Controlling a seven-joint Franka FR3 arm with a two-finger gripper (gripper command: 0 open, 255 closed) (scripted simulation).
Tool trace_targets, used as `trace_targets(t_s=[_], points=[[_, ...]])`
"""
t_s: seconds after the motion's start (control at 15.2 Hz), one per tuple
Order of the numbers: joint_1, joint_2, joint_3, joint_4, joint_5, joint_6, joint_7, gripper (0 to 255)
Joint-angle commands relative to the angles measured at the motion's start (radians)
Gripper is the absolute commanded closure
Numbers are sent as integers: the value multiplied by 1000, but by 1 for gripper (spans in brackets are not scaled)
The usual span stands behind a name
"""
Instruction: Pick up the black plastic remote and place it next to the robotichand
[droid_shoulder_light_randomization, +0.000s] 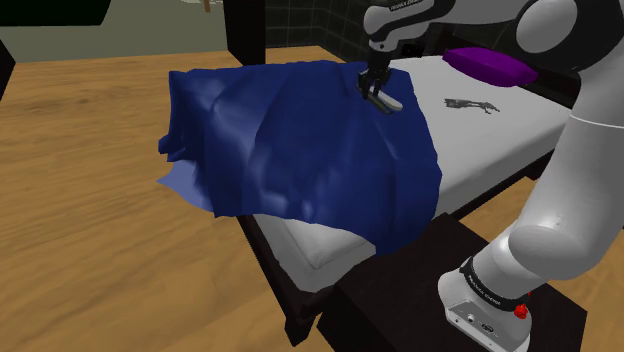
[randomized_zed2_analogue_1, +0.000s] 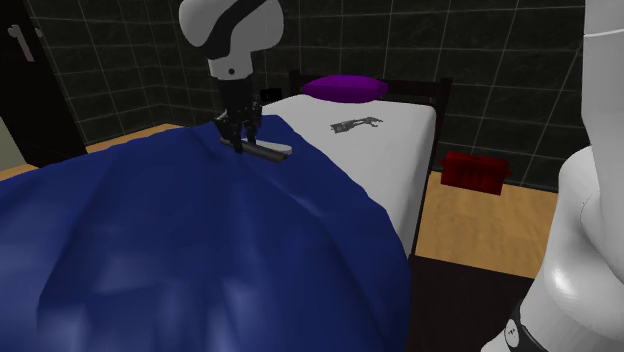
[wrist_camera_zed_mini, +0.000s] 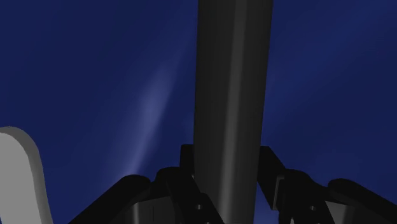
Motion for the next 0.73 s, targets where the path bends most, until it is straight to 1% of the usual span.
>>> trace_targets(t_s=[0.0,0.07,0.33,0.66], points=[[0,-8,-1,15,-2,-23,0,255],[0,-11,-1,23,-2,-35,-1,255],[-45,-66,-30,-58,-5,-3,-76,255],[-106,-115,-69,-128,-6,26,-177,255]])
